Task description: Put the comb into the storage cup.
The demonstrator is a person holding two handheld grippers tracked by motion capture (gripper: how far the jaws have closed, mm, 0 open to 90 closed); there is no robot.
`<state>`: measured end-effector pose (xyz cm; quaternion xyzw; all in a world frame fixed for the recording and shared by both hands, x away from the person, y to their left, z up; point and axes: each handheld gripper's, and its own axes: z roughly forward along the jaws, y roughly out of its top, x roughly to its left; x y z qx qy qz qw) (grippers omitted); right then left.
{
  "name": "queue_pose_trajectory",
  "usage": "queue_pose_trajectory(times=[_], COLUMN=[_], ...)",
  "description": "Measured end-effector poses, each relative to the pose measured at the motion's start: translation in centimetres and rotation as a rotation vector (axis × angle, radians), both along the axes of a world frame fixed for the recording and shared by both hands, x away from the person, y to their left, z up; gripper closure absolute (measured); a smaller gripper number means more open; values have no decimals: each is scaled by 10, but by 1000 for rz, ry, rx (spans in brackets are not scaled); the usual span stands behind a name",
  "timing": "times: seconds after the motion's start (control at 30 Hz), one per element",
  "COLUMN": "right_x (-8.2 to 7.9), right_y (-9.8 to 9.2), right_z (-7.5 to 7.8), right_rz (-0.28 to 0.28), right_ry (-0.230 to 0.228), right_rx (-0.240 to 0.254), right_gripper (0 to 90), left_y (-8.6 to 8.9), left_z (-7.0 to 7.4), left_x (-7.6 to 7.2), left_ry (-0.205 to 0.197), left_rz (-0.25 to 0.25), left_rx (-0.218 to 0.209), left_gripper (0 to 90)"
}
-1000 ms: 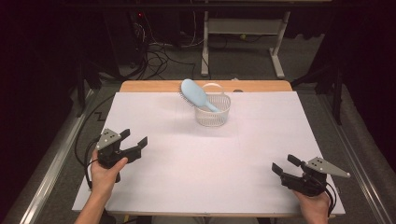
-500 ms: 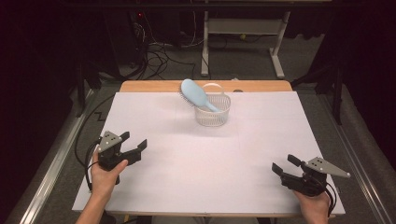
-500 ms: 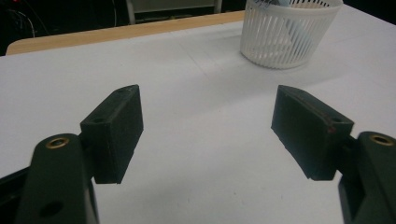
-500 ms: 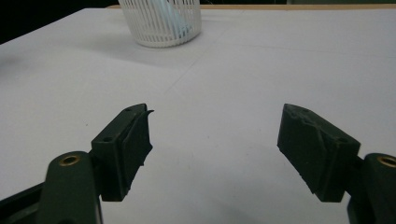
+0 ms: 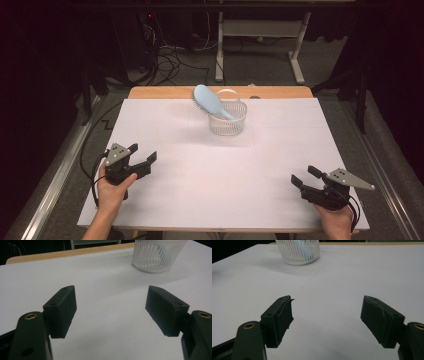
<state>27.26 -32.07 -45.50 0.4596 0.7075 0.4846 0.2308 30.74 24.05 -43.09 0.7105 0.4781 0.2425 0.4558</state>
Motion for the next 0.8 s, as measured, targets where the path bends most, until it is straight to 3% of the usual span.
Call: queue_pose_trajectory(times=[0.8], right_x=[0], right_y=[-1], right_z=[0], right_rz=[-3], right_ry=[-1], right_rx=[3], right_gripper=[257], left_y=[3], left_z=[-11], left_x=[-3], left_ry=[-3], left_rz=[28], left_rx=[-14], left_gripper=[260])
